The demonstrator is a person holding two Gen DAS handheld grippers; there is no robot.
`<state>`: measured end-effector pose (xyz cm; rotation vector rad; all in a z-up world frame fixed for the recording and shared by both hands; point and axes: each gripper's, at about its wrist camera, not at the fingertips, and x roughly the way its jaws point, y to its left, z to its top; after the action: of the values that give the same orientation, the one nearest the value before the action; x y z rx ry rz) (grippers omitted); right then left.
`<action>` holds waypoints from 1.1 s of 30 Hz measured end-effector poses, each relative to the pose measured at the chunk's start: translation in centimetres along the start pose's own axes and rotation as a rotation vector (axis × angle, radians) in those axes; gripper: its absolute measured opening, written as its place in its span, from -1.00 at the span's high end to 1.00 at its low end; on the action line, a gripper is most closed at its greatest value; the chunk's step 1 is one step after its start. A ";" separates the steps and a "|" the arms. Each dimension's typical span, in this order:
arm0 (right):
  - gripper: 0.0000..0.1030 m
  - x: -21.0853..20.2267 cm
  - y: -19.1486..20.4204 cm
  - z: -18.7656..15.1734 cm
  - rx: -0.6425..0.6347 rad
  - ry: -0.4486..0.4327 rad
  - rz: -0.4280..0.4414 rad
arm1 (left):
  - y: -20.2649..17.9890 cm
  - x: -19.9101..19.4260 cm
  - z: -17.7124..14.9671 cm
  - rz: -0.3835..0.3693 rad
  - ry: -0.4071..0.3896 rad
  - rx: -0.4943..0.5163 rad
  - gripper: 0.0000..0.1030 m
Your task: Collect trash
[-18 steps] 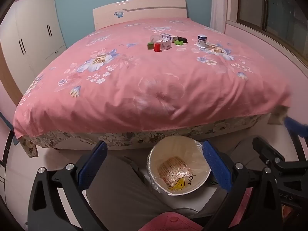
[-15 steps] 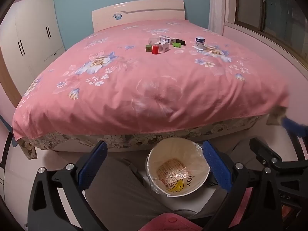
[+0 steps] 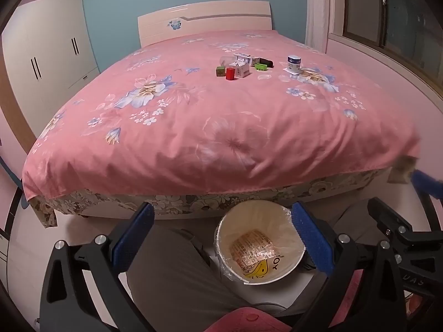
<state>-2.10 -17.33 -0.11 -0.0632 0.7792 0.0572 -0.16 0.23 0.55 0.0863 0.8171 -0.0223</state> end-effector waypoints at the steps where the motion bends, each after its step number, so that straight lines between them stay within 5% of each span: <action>1: -0.90 0.1 -0.1 0.0 0.005 0.000 0.000 | 0.0 0.0 0.0 0.001 -0.001 0.000 -0.96; 33: -0.90 -0.1 -0.2 0.1 0.006 -0.004 -0.002 | -0.1 -0.1 0.2 0.009 -0.004 0.002 -0.96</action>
<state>-2.07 -17.49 0.04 -0.0580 0.7753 0.0532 -0.10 0.11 0.77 0.0919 0.8125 -0.0150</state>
